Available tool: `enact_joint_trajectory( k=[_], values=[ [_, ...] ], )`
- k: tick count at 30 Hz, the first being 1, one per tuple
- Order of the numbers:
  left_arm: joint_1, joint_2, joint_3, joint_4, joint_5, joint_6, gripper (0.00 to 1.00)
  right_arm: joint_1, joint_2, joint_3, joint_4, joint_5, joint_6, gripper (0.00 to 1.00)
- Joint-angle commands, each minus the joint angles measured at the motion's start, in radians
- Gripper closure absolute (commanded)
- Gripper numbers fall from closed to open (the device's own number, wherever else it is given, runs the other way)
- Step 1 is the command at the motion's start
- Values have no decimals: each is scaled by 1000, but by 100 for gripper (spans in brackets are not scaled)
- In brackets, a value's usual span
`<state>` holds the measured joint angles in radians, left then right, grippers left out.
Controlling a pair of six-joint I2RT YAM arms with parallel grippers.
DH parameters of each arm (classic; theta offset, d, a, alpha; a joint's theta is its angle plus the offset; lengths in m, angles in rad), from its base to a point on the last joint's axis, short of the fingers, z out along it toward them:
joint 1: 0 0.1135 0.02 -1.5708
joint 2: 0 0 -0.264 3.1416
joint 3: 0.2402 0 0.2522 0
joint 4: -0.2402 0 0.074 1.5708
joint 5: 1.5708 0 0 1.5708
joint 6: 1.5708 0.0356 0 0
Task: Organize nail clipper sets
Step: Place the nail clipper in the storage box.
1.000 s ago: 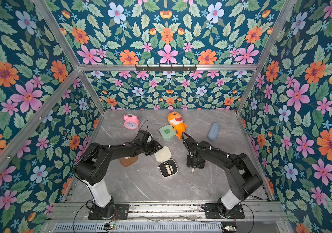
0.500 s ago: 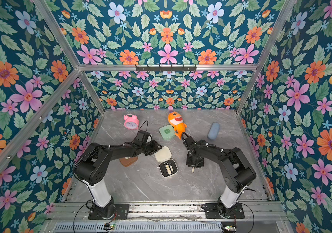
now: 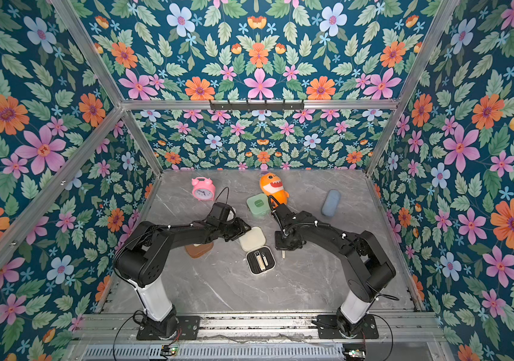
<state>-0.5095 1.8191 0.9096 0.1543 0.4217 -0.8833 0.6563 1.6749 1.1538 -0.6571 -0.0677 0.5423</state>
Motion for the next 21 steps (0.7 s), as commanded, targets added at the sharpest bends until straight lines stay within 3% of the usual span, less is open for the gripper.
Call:
enact_joint_trajectory(
  k=[1, 11, 21],
  values=[
    [0, 1, -5, -33, -6, 14, 57, 40, 4, 41, 1, 22, -72, 87],
    [1, 0, -9, -33, -6, 12, 57, 102, 94, 89, 69, -1, -190, 87],
    [0, 3, -5, -38, -8, 12, 57, 126, 122, 66, 111, 7, -209, 87]
  ],
)
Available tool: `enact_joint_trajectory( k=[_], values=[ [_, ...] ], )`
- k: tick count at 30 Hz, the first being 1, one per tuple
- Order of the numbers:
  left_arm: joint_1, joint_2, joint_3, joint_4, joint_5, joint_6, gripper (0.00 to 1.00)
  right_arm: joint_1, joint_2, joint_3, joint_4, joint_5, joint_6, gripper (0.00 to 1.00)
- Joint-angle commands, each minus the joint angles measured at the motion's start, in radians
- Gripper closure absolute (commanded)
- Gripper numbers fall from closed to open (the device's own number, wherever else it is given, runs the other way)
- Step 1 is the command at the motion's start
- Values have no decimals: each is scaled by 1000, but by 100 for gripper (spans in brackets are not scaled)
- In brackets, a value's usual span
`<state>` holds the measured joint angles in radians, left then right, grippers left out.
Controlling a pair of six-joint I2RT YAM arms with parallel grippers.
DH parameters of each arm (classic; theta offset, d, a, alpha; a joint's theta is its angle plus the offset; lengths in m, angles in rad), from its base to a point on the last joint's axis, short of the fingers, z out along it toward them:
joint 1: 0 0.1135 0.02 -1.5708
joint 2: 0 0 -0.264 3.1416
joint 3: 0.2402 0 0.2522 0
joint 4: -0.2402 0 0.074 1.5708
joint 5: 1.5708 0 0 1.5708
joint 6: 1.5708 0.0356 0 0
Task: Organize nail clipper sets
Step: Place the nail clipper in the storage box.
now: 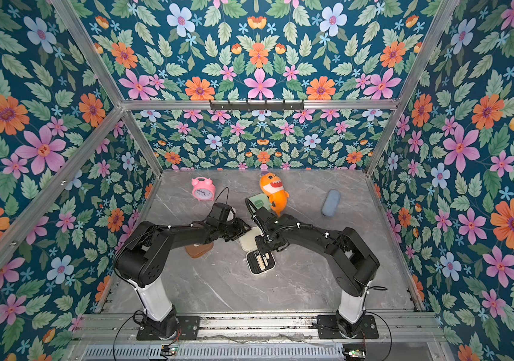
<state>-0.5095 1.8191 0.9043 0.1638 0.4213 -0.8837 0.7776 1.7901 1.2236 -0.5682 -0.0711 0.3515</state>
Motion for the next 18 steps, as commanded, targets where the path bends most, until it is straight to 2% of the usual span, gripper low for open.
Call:
enact_joint_trajectory(
  k=[1, 18],
  values=[
    [0, 3, 1, -49, -7, 11, 57, 5, 10, -6, 22, 14, -18, 87],
    [2, 4, 4, -50, -8, 13, 57, 15, 26, -61, 40, 44, -15, 87]
  ],
)
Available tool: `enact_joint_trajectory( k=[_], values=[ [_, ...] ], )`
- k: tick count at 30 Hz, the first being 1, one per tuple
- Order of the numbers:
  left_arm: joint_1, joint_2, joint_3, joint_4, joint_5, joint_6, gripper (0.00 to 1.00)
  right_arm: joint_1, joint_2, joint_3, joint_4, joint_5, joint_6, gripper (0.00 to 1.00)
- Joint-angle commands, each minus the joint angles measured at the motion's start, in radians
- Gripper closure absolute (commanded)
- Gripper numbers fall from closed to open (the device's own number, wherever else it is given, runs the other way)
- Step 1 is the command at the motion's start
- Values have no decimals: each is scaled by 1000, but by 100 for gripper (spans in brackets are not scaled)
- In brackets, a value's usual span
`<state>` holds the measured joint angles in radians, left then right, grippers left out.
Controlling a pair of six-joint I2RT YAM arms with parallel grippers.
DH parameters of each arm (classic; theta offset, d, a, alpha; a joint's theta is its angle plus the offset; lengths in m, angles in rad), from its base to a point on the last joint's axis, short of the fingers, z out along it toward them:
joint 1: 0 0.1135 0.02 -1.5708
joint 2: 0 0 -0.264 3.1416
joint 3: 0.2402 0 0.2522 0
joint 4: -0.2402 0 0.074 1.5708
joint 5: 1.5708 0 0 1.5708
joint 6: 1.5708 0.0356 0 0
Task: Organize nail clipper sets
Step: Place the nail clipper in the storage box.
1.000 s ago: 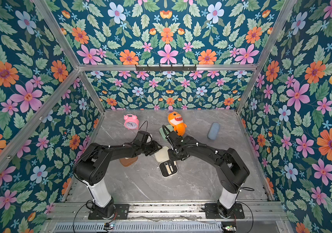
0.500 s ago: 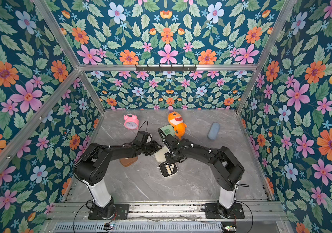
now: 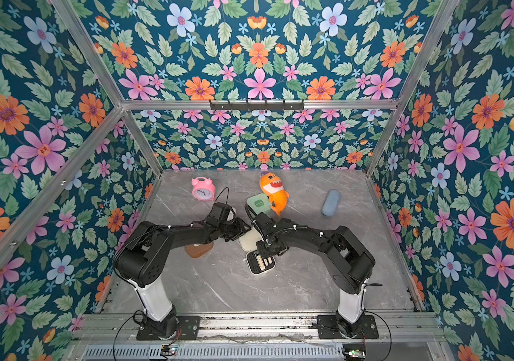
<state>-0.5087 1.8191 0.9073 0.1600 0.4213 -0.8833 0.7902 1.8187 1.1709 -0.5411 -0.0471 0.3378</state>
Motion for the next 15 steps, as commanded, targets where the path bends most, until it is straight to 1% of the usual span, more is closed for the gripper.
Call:
enact_joint_trajectory(
  k=[1, 7, 13, 15],
  values=[
    [0, 5, 0, -47, -7, 14, 57, 4, -4, -12, 16, 21, -1, 87],
    [1, 5, 1, -47, -7, 14, 57, 14, -3, -27, 21, 28, 7, 86],
    [1, 1, 0, -48, -9, 13, 57, 13, -5, -17, 9, 60, 28, 75],
    [1, 0, -1, -47, -9, 13, 57, 14, -4, -6, 3, 69, 31, 73]
  ],
)
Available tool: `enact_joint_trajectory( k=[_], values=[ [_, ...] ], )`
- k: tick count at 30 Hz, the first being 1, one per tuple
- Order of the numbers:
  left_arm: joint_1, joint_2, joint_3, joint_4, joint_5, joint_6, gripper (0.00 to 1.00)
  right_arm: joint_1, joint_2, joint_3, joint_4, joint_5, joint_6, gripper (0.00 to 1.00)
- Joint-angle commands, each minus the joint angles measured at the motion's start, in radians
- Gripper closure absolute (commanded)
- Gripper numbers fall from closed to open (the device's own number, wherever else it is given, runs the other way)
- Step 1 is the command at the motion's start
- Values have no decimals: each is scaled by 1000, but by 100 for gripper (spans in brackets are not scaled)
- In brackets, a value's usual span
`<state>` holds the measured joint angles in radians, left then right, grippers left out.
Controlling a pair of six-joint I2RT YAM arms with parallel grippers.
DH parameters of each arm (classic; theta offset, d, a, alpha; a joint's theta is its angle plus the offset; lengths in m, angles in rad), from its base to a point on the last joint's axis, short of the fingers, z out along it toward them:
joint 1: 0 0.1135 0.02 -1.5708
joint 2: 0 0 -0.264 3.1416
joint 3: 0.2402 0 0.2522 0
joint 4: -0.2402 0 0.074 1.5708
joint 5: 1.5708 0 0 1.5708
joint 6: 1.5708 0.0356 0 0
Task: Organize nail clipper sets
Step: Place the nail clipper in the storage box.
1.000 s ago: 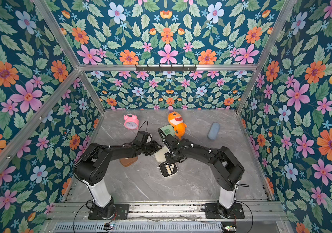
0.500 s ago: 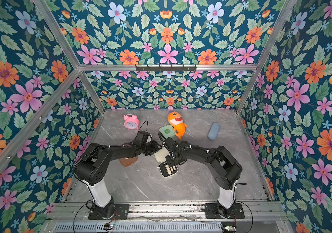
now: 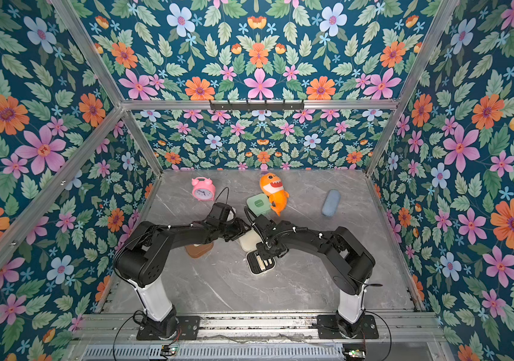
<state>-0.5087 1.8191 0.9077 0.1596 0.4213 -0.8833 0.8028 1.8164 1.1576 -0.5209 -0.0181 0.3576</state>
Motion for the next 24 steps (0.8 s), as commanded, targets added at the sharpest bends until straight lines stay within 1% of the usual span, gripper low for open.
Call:
enact_joint_trajectory(
  k=[1, 8, 12, 14, 20, 24],
  values=[
    [1, 0, -2, -46, -6, 14, 57, 1, -2, 13, -20, 46, 13, 72],
    [0, -1, -4, -45, -7, 14, 57, 1, 12, 54, -50, 96, 26, 71],
    [1, -3, -8, -45, -7, 13, 57, 1, 18, 68, -56, 95, 29, 73],
    [1, -3, -10, -45, -7, 13, 57, 1, 17, 73, -59, 90, 31, 74],
    [0, -3, -10, -43, -7, 13, 57, 1, -3, 79, -63, 69, 34, 83],
    [0, 0, -6, -45, -7, 13, 57, 1, 1, 77, -62, 51, 32, 85]
  ],
)
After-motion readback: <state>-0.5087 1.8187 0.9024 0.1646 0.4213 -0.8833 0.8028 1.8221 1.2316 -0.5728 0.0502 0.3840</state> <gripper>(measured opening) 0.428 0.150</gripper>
